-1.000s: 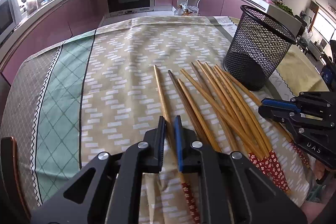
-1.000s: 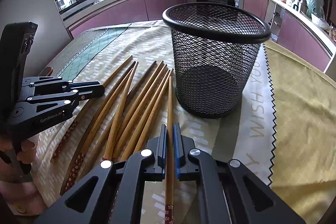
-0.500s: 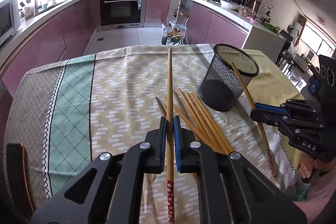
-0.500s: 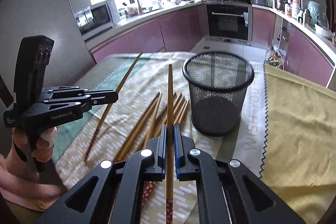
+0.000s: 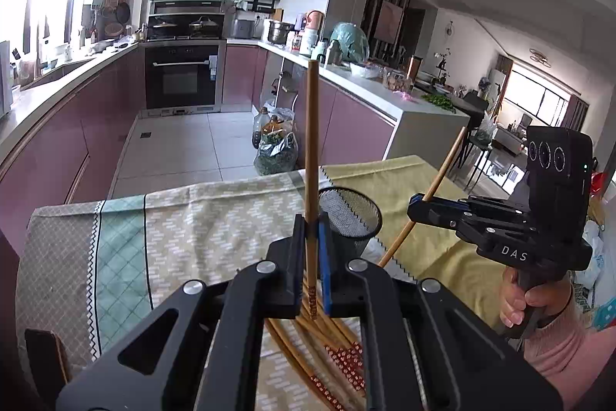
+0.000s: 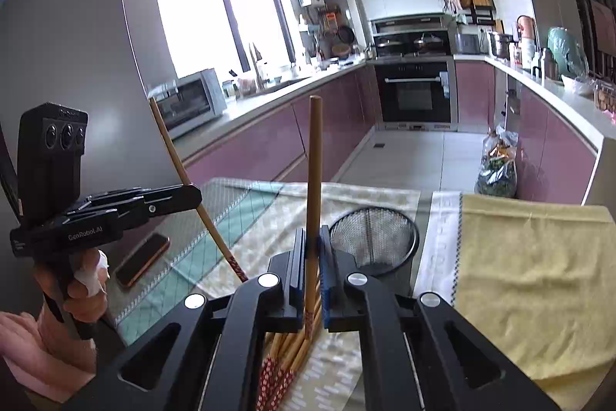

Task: Organize utensils
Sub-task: 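Lift the chopstick upright with the left gripper while the right gripper lowers its chopstick into the mesh cup, then open the left gripper while the right gripper opens, releasing both chopsticks into the cup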

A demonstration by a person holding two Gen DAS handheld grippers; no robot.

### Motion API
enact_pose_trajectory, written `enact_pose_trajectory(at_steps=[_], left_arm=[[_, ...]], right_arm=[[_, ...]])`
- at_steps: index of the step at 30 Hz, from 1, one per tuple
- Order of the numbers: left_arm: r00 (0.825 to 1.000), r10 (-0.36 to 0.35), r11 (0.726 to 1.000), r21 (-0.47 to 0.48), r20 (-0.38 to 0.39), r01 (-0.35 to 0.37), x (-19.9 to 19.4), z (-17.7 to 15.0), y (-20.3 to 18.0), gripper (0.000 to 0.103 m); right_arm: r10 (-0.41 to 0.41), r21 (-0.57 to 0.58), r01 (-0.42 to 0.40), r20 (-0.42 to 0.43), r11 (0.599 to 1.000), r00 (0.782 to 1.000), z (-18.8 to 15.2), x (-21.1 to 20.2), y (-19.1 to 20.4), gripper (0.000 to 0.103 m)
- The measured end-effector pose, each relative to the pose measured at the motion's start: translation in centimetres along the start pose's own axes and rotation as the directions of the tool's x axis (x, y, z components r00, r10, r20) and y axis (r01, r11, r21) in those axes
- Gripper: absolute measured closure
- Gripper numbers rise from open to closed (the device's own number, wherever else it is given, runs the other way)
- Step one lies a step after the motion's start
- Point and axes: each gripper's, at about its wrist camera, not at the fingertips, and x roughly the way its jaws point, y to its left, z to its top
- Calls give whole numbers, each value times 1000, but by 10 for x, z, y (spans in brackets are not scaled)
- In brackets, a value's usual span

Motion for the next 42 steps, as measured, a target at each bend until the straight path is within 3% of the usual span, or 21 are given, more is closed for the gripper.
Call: enact_pose_trajectory(at_steps=[10, 16, 20, 24, 30, 42], left_arm=[[994, -63, 998, -15, 94, 64, 8, 60, -16, 96], [994, -68, 998, -8, 87, 69, 31, 75, -30, 96], [998, -57, 998, 23, 23, 57, 60, 69, -39, 96], [997, -39, 998, 38, -61, 41, 96, 54, -36, 96], [989, -23, 999, 32, -149, 28, 134, 34, -27, 96], [983, 2, 1000, 19, -184, 1, 158, 28, -8, 93]], right_arm=[[-8, -11, 9, 114, 1000, 993, 62, -18, -17, 97], [-44, -6, 46, 145, 999, 988, 76, -10, -29, 97], [-72, -15, 74, 85, 997, 994, 71, 12, -36, 97], [-70, -13, 70, -31, 997, 997, 62, 41, -44, 97], [-57, 4, 58, -165, 998, 985, 54, 75, -46, 97], [-87, 38, 97, -202, 995, 976, 48, 96, -46, 95]])
